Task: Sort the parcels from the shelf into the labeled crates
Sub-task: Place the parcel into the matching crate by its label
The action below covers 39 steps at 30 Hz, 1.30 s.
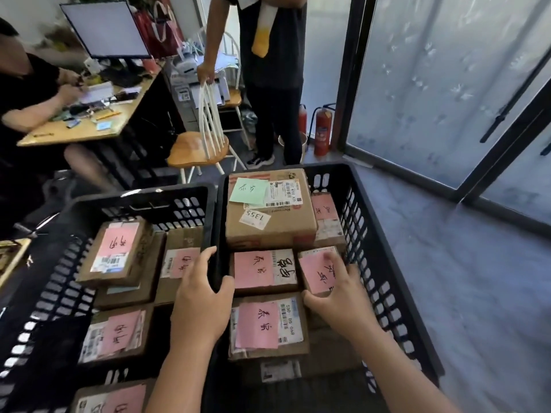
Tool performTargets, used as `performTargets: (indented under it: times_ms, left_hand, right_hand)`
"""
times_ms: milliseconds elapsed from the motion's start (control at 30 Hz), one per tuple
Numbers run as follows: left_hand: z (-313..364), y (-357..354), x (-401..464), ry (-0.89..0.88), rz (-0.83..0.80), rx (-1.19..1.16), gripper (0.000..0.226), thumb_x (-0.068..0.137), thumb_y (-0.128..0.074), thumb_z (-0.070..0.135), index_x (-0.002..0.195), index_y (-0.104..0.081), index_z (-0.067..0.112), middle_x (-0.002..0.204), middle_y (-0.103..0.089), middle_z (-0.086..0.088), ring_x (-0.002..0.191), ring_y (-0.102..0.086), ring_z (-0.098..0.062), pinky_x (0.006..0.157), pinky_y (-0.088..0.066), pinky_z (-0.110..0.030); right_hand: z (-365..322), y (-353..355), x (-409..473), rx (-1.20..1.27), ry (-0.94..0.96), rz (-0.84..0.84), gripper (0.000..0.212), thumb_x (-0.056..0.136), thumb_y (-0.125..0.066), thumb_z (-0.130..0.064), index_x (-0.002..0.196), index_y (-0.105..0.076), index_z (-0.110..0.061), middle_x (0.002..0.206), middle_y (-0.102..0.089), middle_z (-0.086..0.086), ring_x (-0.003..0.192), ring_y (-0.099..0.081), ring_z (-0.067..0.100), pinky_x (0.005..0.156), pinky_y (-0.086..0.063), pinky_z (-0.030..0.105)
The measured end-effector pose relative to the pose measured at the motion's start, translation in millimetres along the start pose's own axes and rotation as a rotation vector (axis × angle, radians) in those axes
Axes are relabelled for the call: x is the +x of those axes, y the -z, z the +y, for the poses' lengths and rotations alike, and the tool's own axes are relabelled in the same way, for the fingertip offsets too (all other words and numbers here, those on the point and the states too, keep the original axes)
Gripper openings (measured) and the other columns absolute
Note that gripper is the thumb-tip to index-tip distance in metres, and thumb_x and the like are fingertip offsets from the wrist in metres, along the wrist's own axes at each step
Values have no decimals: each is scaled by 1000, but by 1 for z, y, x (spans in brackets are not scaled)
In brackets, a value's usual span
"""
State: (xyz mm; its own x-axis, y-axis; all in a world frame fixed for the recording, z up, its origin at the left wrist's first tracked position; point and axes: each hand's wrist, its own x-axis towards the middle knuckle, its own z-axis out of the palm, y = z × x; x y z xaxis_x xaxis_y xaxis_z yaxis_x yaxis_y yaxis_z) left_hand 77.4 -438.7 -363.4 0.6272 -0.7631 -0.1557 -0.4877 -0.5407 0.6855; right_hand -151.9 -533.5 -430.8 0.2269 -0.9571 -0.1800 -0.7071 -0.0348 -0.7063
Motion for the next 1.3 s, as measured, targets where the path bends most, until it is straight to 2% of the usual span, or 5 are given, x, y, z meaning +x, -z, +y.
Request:
performTargets:
  times_ms: [200,433,733,1033,1300]
  left_hand:
    - [1,1,1,18,-11,-32,62,101,-58,34,154,-34,55,167,-39,10,150,-42,-21,116,-42,-52]
    - [2,2,1,15,-7,-33,61,102,-57,33,155,-35,51,166,-39,11,150,-41,-20,114,-43,-51]
    - [3,9,-5,-28,8,-18,63,100,-59,36,157,-34,48,166,-41,7,149,-43,-23,114,-46,-55]
    - [7,50,-45,-201,35,-43,61,100,-57,42,158,-37,43,164,-39,8,147,-43,-18,114,-47,-49]
    - [-21,95,-104,-237,81,-123,60,99,-56,45,156,-36,47,162,-40,8,146,-42,-19,111,-44,-48]
  right_hand:
    - [3,-15,12,-4,15,-3,98,82,-79,-54,157,-17,-42,142,-35,3,117,-40,10,97,-38,22]
    - [3,-16,14,-27,4,-7,98,80,-79,-57,154,-16,-44,144,-34,2,119,-42,12,95,-44,25]
    - [-17,1,3,-214,-18,6,109,66,-64,-84,153,-10,-48,156,-34,5,137,-45,29,96,-56,54]
    - [-77,27,-49,-250,124,200,98,72,-64,-78,154,-21,-44,151,-36,2,136,-42,27,98,-52,51]
    - [-124,15,-133,-249,250,227,91,78,-63,-75,153,-23,-44,156,-34,1,144,-35,29,110,-44,55]
